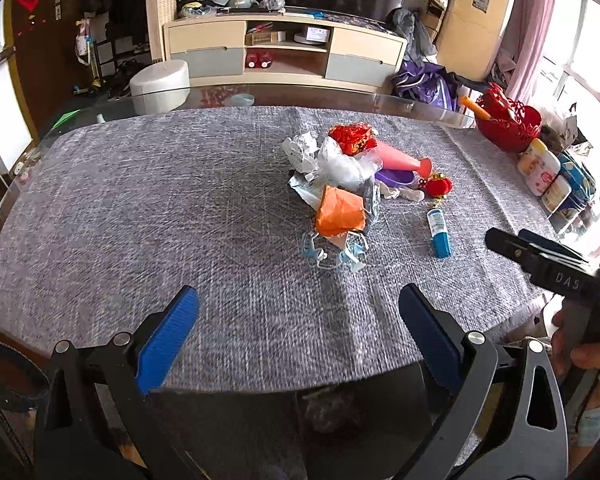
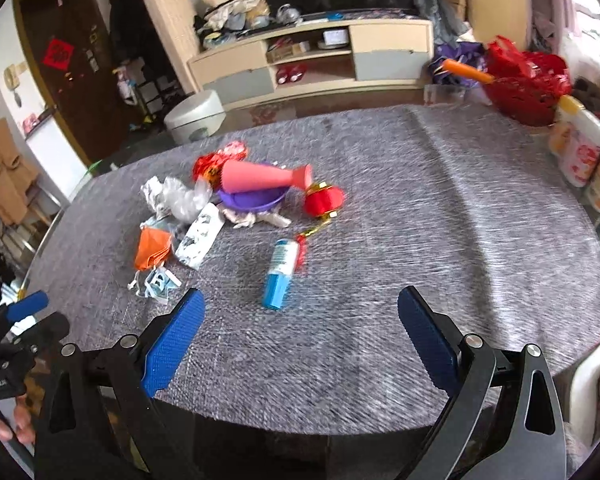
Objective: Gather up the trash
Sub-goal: 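Grasp the clear wrapper with the left tool while the right tool grasps the blue bottle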
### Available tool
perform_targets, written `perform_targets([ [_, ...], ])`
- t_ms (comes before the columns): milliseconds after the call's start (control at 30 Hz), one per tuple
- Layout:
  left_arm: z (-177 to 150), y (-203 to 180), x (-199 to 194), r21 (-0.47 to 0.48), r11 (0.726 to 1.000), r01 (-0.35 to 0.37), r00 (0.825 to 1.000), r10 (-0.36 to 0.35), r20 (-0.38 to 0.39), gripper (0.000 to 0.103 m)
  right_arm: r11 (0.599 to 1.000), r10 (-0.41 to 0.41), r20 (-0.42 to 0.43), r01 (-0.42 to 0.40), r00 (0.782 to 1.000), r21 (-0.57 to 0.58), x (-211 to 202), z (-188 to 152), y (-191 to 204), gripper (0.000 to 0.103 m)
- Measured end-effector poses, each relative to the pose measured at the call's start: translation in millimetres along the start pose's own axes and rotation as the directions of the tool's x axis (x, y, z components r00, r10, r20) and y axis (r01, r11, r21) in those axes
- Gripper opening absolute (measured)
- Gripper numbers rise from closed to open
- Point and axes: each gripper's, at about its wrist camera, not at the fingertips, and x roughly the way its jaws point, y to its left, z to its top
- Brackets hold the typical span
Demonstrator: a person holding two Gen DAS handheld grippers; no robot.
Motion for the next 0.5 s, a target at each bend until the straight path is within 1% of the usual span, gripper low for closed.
perform_targets([
  [33, 1, 0, 4, 0.001, 1.000, 0.005, 1.000, -0.005, -0.003, 0.095, 0.999, 0.033, -0.010, -0.033, 0.999, 0.005, 5, 0, 0, 0.076],
  [67, 2, -1, 6, 0.003, 1.000, 0.009, 1.000, -0.009, -0.005, 0.095, 0.999, 0.051, -0.017, -0.051, 0.999, 0.008, 8, 1, 1, 0.064],
  [100, 4, -2, 9, 0.006, 1.000, 0.012, 1.000, -0.011, -0.007, 0.095, 0.998, 0.068, -0.025, -0.067, 0.997, 0.010, 12, 1, 3, 0.056],
  [167, 5, -4, 15, 0.016, 1.000, 0.018, 1.000, -0.018, -0.011, 0.095, 0.997, 0.074, -0.031, -0.074, 0.997, 0.001, 17, 3, 6, 0.050],
  [267, 8, -7, 21, 0.027, 0.999, 0.038, 0.999, -0.038, -0.014, 0.094, 0.997, 0.076, -0.044, -0.076, 0.996, -0.008, 27, 8, 12, 0.043],
  [333, 10, -10, 26, 0.035, 0.998, 0.057, 0.998, -0.057, -0.016, 0.088, 0.998, 0.066, -0.055, -0.067, 0.996, -0.014, 35, 11, 13, 0.040],
  [400, 11, -13, 33, 0.045, 0.996, 0.073, 0.997, -0.072, -0.023, 0.085, 0.999, 0.047, -0.070, -0.048, 0.996, -0.015, 44, 12, 14, 0.036],
  [467, 12, -15, 39, 0.048, 0.995, 0.083, 0.996, -0.082, -0.031, 0.082, 0.999, 0.039, -0.085, -0.040, 0.996, -0.010, 51, 11, 12, 0.035],
  [500, 12, -16, 42, 0.049, 0.995, 0.091, 0.995, -0.089, -0.036, 0.077, 0.999, 0.034, -0.090, -0.035, 0.995, -0.010, 54, 11, 12, 0.034],
])
